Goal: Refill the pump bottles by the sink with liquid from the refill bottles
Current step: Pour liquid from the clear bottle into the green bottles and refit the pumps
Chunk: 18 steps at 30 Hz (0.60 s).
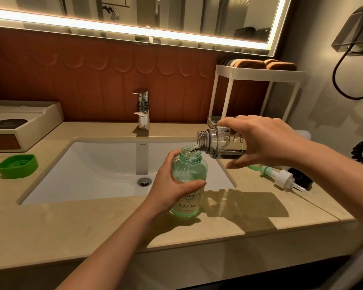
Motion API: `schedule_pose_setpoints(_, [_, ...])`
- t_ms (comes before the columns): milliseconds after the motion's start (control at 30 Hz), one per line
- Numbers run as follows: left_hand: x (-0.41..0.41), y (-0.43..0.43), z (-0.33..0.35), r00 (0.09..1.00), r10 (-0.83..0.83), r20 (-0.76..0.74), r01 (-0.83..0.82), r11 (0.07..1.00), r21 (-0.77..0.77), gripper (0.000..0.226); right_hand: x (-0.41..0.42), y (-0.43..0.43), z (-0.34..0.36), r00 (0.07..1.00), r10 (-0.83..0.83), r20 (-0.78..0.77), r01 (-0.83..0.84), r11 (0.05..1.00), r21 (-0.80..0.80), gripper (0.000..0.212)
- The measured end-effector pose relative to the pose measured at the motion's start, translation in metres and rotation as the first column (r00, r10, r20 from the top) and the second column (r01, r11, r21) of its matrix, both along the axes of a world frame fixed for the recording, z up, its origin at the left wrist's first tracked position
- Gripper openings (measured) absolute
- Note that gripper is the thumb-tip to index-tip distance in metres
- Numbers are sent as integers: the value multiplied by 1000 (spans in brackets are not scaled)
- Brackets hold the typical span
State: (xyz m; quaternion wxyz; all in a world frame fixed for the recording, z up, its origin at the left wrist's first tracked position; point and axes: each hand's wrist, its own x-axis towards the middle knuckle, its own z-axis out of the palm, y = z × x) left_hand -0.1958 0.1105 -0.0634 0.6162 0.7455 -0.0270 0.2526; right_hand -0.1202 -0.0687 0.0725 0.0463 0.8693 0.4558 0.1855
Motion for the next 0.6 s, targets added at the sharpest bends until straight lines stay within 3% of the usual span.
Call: schedule_pose_setpoints(600, [1,0,-1,1000,15,-18,-15,1000,7,63,2,2,1,999,-8,32,9,1000,-26,94])
